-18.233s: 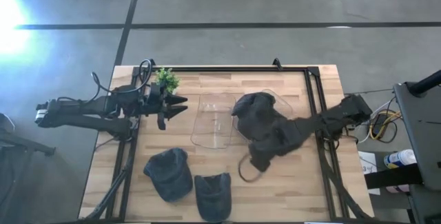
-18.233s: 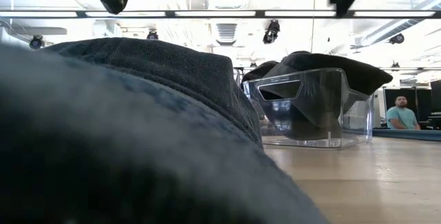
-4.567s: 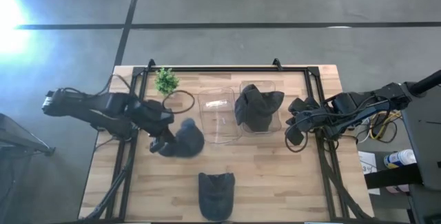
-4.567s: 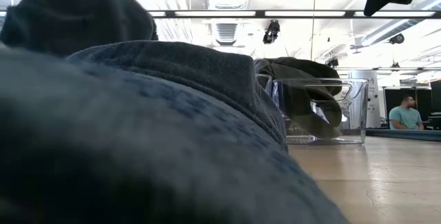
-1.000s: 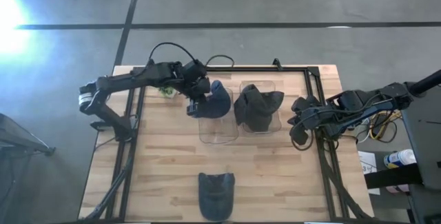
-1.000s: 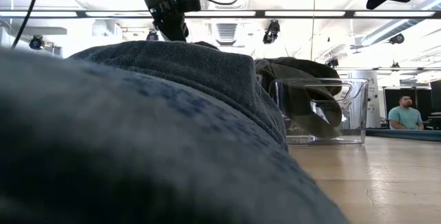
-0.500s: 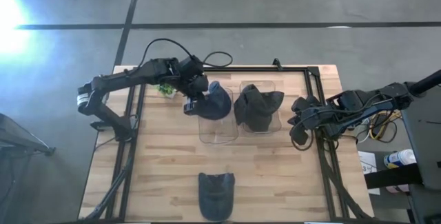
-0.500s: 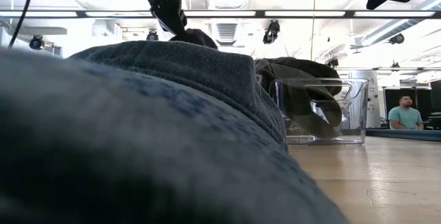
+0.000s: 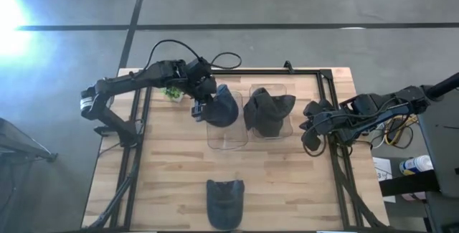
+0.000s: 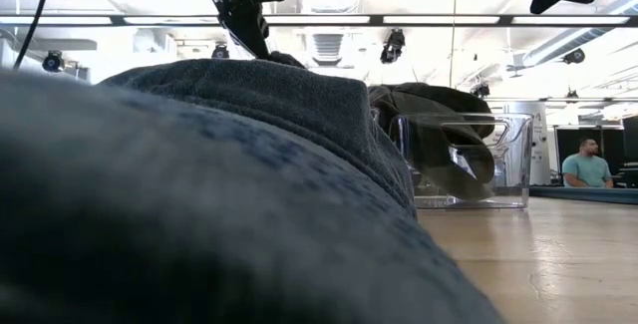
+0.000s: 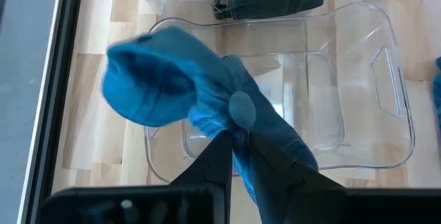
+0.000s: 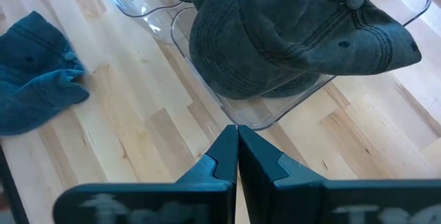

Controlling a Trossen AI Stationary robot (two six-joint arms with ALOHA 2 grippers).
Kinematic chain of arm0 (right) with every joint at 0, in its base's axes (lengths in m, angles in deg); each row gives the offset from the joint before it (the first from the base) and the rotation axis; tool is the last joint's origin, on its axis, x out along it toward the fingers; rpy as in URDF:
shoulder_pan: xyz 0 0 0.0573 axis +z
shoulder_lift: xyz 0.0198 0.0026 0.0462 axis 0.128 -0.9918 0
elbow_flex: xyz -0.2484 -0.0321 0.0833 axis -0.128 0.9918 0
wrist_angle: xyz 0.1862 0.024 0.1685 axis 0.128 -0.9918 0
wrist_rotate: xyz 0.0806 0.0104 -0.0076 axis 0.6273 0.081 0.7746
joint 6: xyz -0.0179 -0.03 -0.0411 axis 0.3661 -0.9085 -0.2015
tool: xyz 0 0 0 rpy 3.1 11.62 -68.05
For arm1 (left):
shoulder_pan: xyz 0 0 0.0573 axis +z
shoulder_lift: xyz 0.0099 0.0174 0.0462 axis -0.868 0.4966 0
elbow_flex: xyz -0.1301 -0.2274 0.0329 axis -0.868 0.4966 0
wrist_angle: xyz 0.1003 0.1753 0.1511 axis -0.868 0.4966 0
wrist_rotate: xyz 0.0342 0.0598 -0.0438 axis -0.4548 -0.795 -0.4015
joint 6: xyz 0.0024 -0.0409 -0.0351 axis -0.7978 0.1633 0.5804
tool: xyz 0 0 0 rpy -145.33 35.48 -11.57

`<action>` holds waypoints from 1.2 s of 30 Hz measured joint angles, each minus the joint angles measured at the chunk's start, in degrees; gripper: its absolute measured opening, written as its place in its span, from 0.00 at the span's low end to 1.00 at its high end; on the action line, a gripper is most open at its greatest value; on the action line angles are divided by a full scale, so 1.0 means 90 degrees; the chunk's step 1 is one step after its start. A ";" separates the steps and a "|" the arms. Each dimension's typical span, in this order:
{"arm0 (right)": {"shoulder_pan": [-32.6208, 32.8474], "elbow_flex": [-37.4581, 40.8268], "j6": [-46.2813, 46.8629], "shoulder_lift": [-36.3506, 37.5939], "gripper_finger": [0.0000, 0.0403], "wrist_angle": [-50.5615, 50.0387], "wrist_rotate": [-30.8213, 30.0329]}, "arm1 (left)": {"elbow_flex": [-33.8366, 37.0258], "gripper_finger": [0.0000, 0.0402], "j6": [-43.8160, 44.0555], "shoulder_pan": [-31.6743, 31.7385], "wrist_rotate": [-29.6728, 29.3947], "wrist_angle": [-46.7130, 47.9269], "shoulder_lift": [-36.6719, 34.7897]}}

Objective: Pick & Place hat
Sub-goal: Put the left blue cap into the left transparent bin, then put the blue cap into the left transparent bin

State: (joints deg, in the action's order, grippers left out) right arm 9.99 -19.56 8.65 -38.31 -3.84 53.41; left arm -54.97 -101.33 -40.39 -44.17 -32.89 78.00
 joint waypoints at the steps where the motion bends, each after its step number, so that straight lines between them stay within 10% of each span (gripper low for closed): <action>1: 0.0002 0.0000 0.0002 0.0000 0.02 0.0002 0.0003 | 0.0000 0.11 -0.0001 0.0002 -0.0003 -0.0002 0.0000; 18: 0.0000 0.0000 -0.0030 0.0000 0.02 -0.0005 0.0033 | -0.0206 0.32 0.0816 -0.0067 0.0498 0.0062 -0.0002; 36: 0.0000 0.0000 -0.0172 0.0000 0.02 -0.0017 0.0004 | 0.0313 0.33 0.2369 -0.2228 0.0928 -0.0711 0.0095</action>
State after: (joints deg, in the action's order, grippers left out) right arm 9.99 -19.56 7.10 -38.31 -4.00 53.44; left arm -52.15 -80.01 -60.44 -35.81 -39.29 78.85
